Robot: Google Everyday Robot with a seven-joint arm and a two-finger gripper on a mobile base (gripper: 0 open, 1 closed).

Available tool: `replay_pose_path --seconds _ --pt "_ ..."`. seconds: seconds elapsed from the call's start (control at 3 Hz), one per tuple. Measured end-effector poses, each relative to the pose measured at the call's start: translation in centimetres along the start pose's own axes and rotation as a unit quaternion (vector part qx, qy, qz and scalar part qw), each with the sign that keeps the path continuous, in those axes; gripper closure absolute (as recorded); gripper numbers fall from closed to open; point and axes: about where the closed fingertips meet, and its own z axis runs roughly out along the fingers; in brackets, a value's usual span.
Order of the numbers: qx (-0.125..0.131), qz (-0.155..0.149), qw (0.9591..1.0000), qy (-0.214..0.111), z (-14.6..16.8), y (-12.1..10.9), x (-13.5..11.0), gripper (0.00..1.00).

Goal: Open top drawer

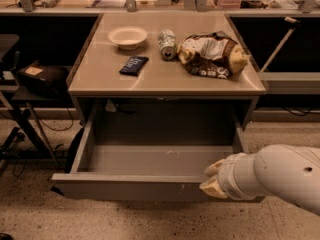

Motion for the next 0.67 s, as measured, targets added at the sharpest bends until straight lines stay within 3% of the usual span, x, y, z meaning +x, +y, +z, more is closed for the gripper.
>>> replay_pose_path --seconds 0.67 --pt "0.002 0.004 1.0 0.004 -0.68 1.37 0.87 1.0"
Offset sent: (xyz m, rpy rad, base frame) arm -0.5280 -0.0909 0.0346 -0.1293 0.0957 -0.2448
